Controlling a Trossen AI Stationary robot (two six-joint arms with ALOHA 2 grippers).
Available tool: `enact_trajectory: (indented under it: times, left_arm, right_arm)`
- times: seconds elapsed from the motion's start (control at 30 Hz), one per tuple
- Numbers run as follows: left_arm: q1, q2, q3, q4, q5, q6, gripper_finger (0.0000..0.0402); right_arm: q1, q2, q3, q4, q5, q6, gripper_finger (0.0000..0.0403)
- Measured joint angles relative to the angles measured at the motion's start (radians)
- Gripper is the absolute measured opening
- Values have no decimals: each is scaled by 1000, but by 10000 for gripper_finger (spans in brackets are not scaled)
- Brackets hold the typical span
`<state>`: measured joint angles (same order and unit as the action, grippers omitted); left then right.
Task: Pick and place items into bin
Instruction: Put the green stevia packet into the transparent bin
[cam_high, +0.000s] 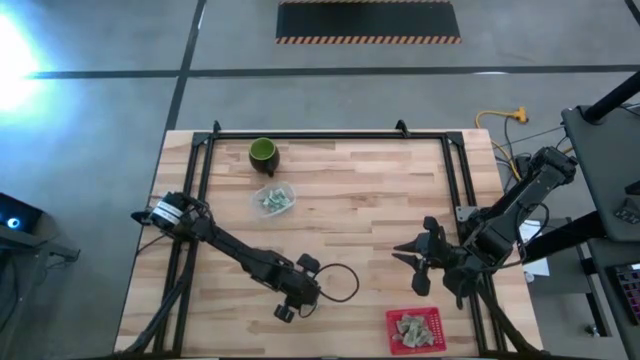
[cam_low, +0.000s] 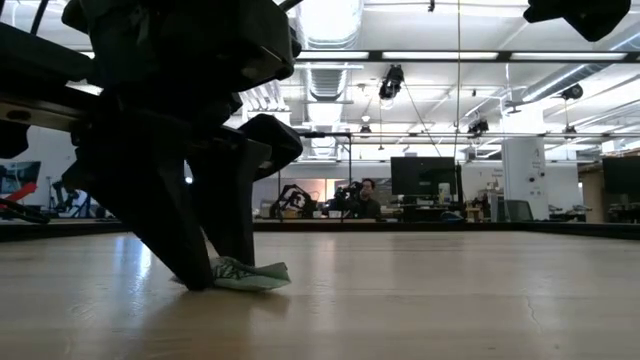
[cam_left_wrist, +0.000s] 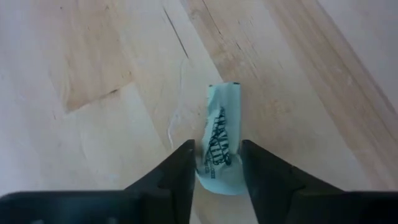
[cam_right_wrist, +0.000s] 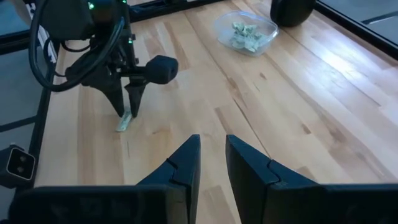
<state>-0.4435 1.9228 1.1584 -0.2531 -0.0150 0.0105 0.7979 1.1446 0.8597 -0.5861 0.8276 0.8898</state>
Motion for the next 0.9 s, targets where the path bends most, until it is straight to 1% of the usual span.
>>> enact_trajectory:
  times: [0.27, 0.47, 0.57, 0.7, 0.9]
  left_arm:
    - [1, -3, 0, -2, -15, -5, 53]
    - [6, -22, 5, -17, -38, -5, 27]
    - [8, -52, 6, -34, -57, -5, 17]
    - [15, -98, 6, -73, -112, -5, 11]
    - [44, -188, 6, -165, -231, -5, 10]
  right_arm:
    - [0, 0, 0, 0, 1, -7, 68]
    - [0, 0, 0, 0, 1, -7, 68]
    - [0, 0, 0, 0, 1, -7, 68]
    - [0, -1, 0, 0, 2, -8, 68]
    - [0, -1, 0, 3, 2, -8, 68]
